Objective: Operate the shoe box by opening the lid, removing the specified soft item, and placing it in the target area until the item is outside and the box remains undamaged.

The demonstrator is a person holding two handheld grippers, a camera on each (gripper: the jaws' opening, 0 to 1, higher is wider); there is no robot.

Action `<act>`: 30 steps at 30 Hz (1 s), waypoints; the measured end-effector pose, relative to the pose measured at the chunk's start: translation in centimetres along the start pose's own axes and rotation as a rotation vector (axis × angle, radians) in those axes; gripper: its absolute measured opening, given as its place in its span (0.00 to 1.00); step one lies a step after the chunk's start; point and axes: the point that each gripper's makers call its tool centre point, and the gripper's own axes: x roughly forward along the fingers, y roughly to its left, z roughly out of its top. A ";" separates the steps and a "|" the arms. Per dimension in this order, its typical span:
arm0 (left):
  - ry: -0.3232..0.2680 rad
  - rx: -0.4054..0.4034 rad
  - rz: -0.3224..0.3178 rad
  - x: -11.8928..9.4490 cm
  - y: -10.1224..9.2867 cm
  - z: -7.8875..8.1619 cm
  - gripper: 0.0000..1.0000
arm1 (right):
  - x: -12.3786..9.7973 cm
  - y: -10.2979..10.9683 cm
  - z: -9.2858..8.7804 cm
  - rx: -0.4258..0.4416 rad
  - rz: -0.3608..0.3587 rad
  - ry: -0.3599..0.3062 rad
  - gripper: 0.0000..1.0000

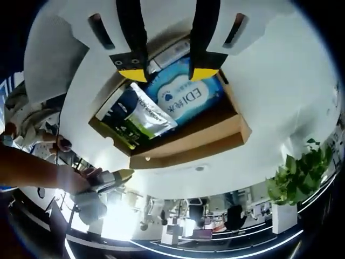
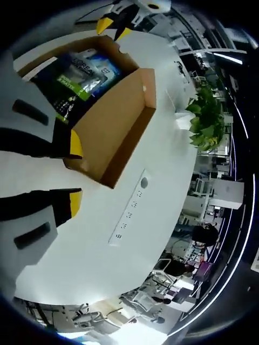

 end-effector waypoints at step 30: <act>0.138 -0.202 -0.139 6.0 -4.4 -0.9 0.28 | -4.1 0.7 -3.2 0.033 -0.009 -0.022 0.17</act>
